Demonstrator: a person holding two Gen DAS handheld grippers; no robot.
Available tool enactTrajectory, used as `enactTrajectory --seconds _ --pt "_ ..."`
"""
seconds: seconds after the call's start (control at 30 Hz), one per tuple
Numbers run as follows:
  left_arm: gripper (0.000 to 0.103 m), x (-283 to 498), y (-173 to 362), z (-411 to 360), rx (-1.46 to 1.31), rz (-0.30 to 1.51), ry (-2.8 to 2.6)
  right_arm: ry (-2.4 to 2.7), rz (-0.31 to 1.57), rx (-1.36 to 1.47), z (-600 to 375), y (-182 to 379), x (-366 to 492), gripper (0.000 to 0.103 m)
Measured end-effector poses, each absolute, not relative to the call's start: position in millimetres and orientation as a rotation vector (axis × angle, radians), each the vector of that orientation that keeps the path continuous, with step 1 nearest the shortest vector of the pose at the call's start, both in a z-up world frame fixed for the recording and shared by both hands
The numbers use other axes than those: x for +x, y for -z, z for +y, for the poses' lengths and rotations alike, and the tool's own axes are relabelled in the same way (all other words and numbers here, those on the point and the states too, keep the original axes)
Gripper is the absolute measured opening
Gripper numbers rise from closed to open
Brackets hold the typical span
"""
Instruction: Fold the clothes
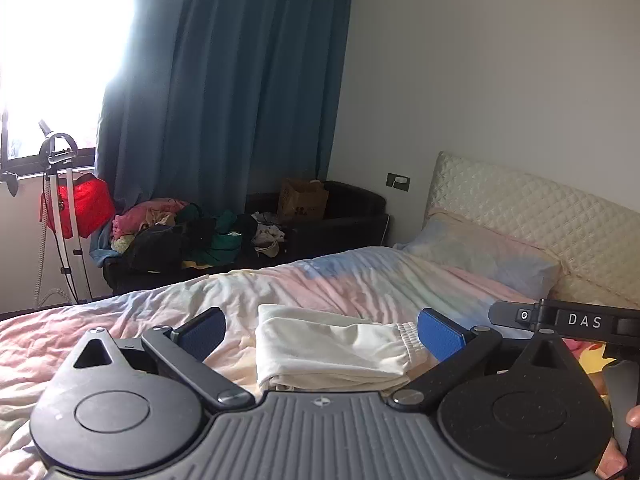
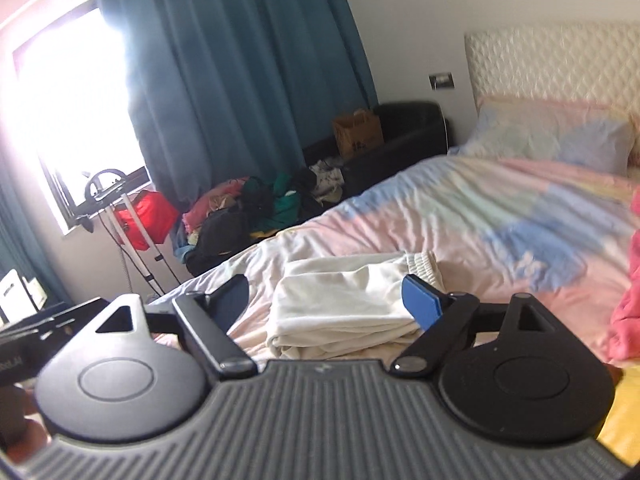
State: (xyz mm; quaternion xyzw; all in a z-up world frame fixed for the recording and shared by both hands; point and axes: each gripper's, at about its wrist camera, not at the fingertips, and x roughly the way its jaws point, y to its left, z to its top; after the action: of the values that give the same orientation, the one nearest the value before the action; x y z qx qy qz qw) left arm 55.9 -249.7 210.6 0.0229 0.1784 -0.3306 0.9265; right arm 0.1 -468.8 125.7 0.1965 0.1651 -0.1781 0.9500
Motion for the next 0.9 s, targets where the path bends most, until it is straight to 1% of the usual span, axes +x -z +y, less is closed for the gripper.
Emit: enactTrajectory --seconds 0.1,0.23,0.43,0.67,0.9 --pt "0.103 22.4 -215.2 -227.5 0.066 0.324 0.654 0.351 0.324 0.369 -448.4 -132.2 -23.0 0.084" --pt "0.103 -7.4 -217.4 -191.7 0.007 0.313 0.629 0.318 0.297 0.316 -418.7 -134.6 -50.6 0.084" --pt "0.103 -49.6 -217.3 -157.2 0.049 0.230 0.587 0.321 0.248 0.233 -382.8 -127.4 -80.6 0.084" --pt "0.103 -63.4 -210.3 -135.1 0.011 0.223 0.571 0.317 0.219 0.220 -362.8 -116.2 -94.0 0.084" --pt "0.103 -70.3 -189.5 -133.1 0.015 0.212 0.570 0.343 0.207 0.226 -352.7 -96.1 -102.0 0.084"
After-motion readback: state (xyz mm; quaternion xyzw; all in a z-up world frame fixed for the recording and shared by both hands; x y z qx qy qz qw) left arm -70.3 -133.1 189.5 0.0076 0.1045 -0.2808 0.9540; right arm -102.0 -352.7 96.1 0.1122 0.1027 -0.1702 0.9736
